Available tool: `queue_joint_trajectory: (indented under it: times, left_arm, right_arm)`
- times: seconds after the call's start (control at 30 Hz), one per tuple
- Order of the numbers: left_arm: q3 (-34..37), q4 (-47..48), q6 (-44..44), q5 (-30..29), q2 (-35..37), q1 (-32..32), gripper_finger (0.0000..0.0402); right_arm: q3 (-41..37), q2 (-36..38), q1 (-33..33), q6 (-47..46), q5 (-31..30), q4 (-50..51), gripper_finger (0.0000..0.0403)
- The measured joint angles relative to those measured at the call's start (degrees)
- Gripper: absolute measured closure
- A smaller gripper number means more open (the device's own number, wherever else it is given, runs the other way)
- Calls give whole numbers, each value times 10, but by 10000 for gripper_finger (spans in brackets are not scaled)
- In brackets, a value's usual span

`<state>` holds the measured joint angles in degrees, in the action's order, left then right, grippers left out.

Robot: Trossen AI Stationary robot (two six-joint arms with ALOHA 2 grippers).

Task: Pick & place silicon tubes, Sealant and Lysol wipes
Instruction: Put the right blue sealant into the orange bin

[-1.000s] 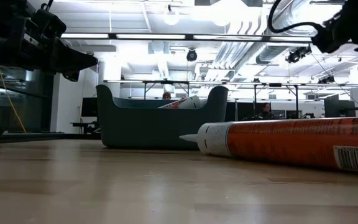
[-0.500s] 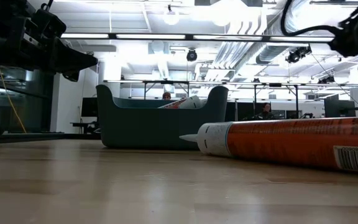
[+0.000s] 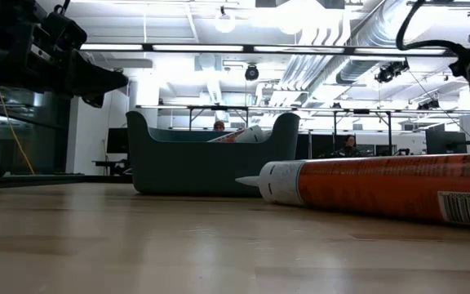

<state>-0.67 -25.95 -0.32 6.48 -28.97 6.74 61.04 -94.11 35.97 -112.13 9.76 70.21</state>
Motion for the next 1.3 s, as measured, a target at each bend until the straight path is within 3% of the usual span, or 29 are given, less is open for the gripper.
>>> queue_joint_trajectory:
  times: [0.57, 0.83, 1.03, 1.3]
  left_arm:
    - [0, 26, 0, 0, 0, 0, 401]
    - [0, 29, 0, -2, 0, 0, 401]
    - [0, 40, 0, -2, 0, 0, 401]
    - [0, 39, 0, -2, 0, 0, 401]
  right_arm:
    - [-4, -27, 21, -39, -4, -18, 128]
    - [-98, -26, 18, -52, 21, -165, 127]
    - [-129, -24, 9, -45, 25, -206, 129]
    - [-137, -22, -4, -29, 31, -212, 172]
